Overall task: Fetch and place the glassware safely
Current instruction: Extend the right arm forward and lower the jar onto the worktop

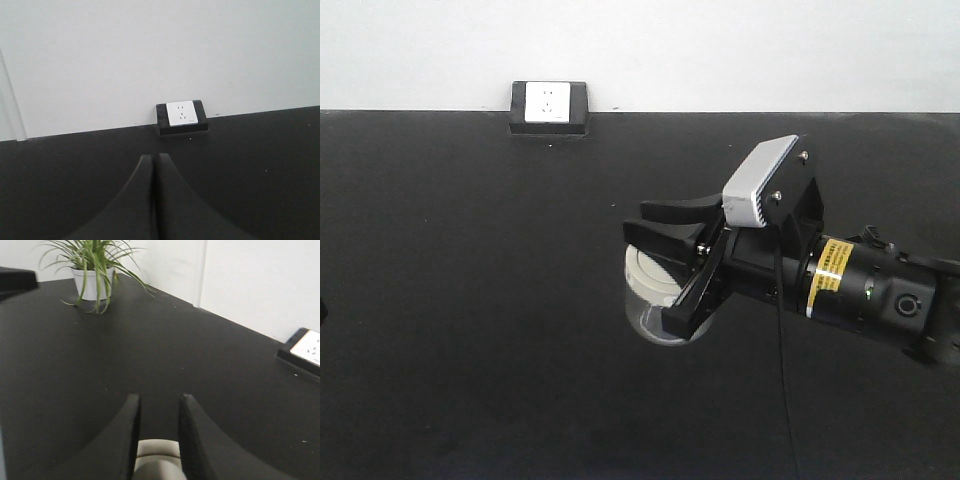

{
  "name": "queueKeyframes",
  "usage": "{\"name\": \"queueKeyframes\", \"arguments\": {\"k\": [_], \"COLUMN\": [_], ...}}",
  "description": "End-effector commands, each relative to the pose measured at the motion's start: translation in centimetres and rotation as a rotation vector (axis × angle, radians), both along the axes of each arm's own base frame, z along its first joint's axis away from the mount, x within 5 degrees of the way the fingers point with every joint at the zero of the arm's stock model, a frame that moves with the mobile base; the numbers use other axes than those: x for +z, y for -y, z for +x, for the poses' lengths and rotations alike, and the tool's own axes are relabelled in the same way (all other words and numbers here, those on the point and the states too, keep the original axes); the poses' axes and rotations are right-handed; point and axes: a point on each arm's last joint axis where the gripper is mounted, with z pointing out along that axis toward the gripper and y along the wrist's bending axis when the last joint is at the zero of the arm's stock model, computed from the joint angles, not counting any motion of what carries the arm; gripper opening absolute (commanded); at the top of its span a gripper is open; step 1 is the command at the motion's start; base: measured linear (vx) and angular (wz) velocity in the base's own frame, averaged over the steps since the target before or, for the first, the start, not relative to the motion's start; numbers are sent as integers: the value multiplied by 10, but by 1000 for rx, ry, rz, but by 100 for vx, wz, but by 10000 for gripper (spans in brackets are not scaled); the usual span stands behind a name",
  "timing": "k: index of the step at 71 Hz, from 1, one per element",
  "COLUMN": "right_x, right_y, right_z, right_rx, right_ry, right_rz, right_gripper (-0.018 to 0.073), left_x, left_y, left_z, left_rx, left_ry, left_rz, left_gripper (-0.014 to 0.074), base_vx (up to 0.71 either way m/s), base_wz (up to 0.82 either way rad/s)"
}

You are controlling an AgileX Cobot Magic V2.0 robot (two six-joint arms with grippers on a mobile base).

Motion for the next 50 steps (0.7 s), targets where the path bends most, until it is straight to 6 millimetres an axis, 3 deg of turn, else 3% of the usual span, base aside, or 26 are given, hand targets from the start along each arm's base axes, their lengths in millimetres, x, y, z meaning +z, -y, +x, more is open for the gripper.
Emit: {"name": "queueKeyframes", "arguments": {"k": [1, 23, 50], "right_x": [14, -28, -54], "right_y": [7, 29, 13], "right_z": [12, 61, 127], "right_rx": [34, 14, 40], "right_ry": [88, 118, 187], "right_rz": [124, 181, 174], "right_gripper": [0, 0, 0], "left_x": [16, 16, 16], "left_y": [1, 1, 1], "left_z": [1, 1, 1], "left_rx": [-10, -10, -10], "left_ry": [97, 97, 97], "left_rz": [-17, -17, -17], "left_gripper": [-7, -7, -7], "base_vx": [0, 0, 0], "base_wz": [0, 0, 0]}}
